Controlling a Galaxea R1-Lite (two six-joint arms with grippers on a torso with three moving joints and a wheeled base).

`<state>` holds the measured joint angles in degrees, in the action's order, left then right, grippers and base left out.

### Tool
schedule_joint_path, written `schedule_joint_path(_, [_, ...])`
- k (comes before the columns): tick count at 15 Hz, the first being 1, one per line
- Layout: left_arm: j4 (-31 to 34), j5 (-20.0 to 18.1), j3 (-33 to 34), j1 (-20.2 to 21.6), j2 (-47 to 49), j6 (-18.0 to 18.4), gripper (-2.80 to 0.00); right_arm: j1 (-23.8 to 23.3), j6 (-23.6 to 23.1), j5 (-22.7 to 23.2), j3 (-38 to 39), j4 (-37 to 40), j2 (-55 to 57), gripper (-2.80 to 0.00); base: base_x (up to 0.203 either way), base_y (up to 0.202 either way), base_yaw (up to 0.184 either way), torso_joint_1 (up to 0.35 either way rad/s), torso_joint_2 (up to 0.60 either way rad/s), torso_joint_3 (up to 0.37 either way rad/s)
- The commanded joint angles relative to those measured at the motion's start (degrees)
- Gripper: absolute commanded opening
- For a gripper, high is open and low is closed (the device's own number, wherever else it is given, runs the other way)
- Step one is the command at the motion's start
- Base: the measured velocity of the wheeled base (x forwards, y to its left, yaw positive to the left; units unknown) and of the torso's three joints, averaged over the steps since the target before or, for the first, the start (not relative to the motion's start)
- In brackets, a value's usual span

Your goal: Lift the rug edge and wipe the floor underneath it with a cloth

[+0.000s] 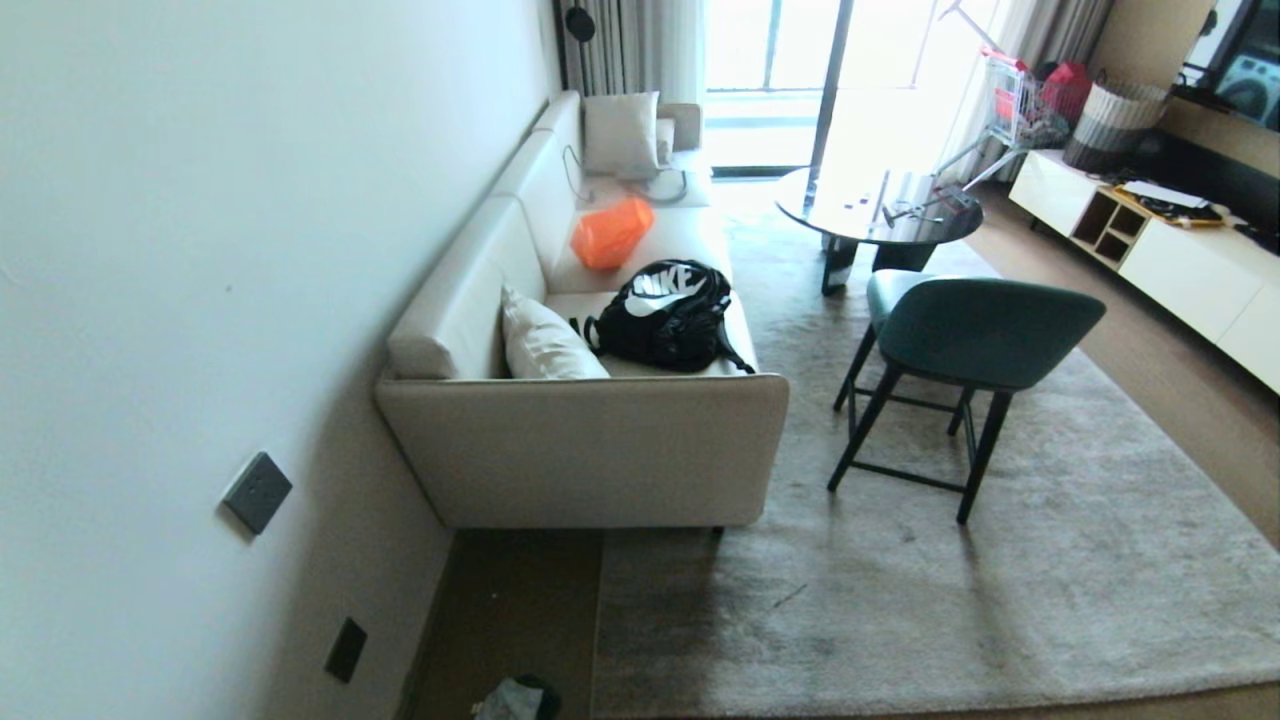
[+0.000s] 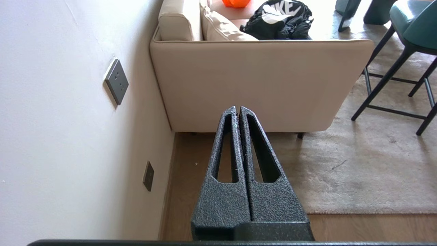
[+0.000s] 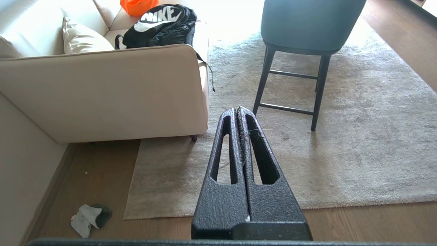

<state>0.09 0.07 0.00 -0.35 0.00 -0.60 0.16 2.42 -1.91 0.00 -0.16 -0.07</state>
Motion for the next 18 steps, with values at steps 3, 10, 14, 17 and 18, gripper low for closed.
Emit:
schedule_joint_path(3, [0.0,0.0,0.0,0.0,0.0,0.0,-2.80,0.0,0.0,0.0,0.0,0.0,0.1,-2.80,0.000,0.000,0.000,0.000,0.00,0.000])
schedule_joint_path(10, [0.0,0.0,0.0,0.0,0.0,0.0,-2.80,0.0,0.0,0.0,0.0,-0.1,0.1,-2.80,0.000,0.000,0.000,0.000,0.00,0.000])
schedule_joint_path(14, [0.0,0.0,0.0,0.0,0.0,0.0,-2.80,0.0,0.0,0.0,0.0,0.0,0.1,-2.80,0.000,0.000,0.000,0.000,0.00,0.000])
schedule_joint_path(17, [0.0,0.0,0.0,0.0,0.0,0.0,-2.80,0.0,0.1,0.0,0.0,-0.1,0.1,-2.80,0.000,0.000,0.000,0.000,0.00,0.000])
schedule_joint_path(18, [0.0,0.0,0.0,0.0,0.0,0.0,-2.80,0.0,0.0,0.0,0.0,-0.1,0.1,-2.80,0.000,0.000,0.000,0.000,0.00,0.000])
